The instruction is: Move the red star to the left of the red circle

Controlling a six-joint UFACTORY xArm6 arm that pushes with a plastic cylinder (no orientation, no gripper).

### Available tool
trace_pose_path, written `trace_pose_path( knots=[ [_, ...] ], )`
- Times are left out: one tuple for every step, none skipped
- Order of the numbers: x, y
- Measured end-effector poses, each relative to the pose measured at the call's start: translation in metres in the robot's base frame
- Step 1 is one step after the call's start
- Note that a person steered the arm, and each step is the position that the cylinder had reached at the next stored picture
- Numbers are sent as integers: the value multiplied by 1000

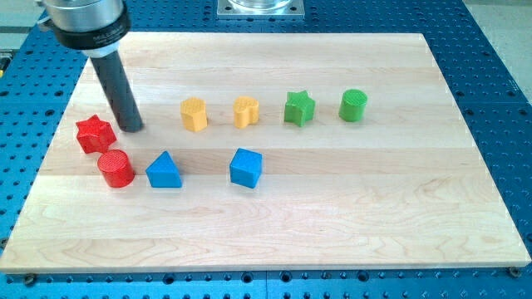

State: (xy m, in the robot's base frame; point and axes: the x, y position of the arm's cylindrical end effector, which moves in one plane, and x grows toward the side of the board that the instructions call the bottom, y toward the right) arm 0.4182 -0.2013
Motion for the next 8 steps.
trace_pose_path(
  knots=[
    [16, -27],
    [32, -55],
    [1, -41],
    [-1, -82],
    [19, -103],
    [72, -102],
    [79, -97],
    [79, -83]
  ],
)
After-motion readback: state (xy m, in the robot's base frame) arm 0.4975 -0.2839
